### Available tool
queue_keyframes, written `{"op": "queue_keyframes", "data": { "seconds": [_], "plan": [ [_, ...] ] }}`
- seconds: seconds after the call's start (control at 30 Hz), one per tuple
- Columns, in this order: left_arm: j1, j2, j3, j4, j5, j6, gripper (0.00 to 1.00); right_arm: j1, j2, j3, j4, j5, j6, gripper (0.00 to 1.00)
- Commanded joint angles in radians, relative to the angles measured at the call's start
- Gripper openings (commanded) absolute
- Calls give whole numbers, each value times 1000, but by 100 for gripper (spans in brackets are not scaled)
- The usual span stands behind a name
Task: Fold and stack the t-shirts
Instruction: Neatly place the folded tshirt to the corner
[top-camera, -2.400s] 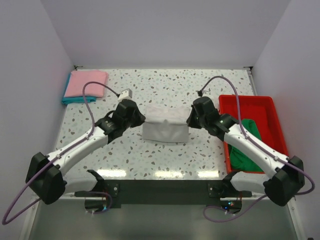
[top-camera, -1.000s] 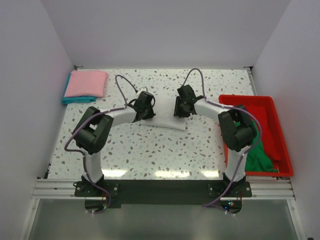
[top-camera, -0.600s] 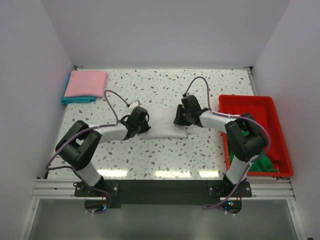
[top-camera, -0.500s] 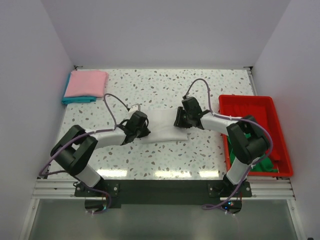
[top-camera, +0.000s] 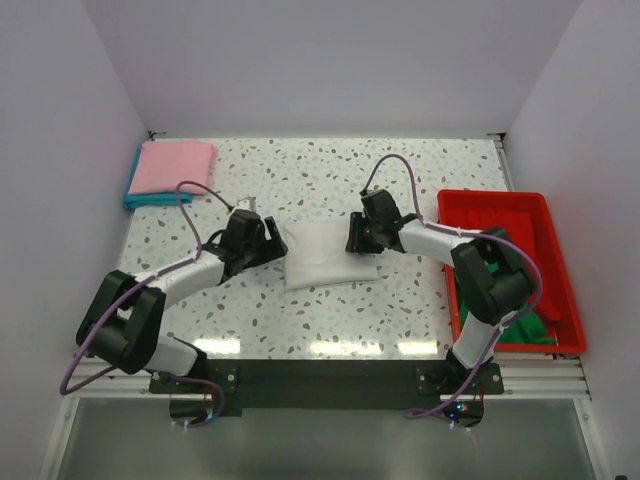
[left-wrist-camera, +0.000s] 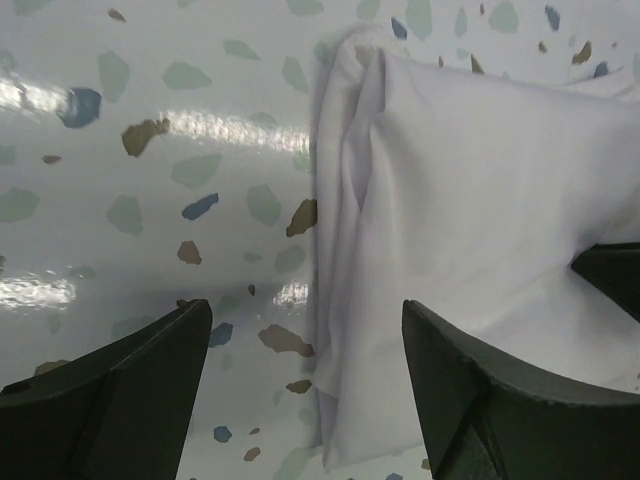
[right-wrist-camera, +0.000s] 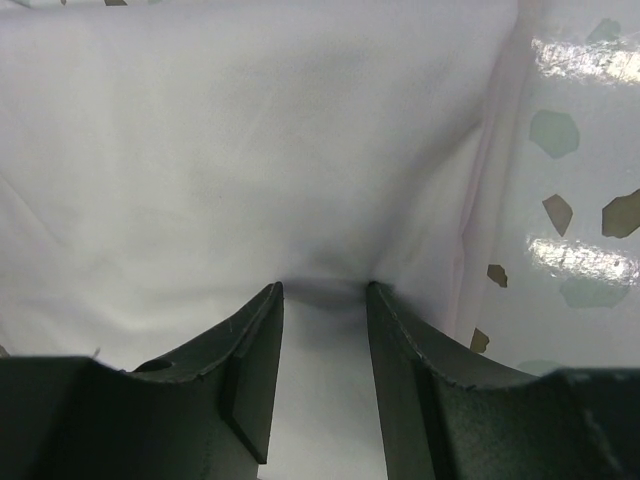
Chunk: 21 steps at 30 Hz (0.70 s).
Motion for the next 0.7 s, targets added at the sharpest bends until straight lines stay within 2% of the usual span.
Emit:
{"op": "queue_keyframes", "data": {
  "seconds": [0.0, 0.1, 0.27, 0.5, 0.57, 0.6, 0.67],
  "plan": [
    [-1, 84, 22, 7, 173, 94, 82, -4, 36, 29, -70, -17, -36, 43],
    [-1, 156, 36, 19, 195, 84, 81, -7, 37, 40, -80, -26, -42, 44],
    [-15, 270, 63, 32, 219, 64, 70, -17, 31, 32, -77, -40, -48, 43],
    [-104, 402, 105, 12, 121, 4, 56, -45, 13, 27, -74, -69, -54, 43],
    [-131, 413, 123, -6, 107, -7, 46, -53, 8, 38, -80, -77, -56, 43],
    [-137, 417, 149, -22, 57, -7, 32, -56, -1, 44, -92, -80, -59, 43],
    [-148, 413, 185, -81, 11, 11, 22, -59, -19, 63, -109, -84, -59, 43]
  ]
}}
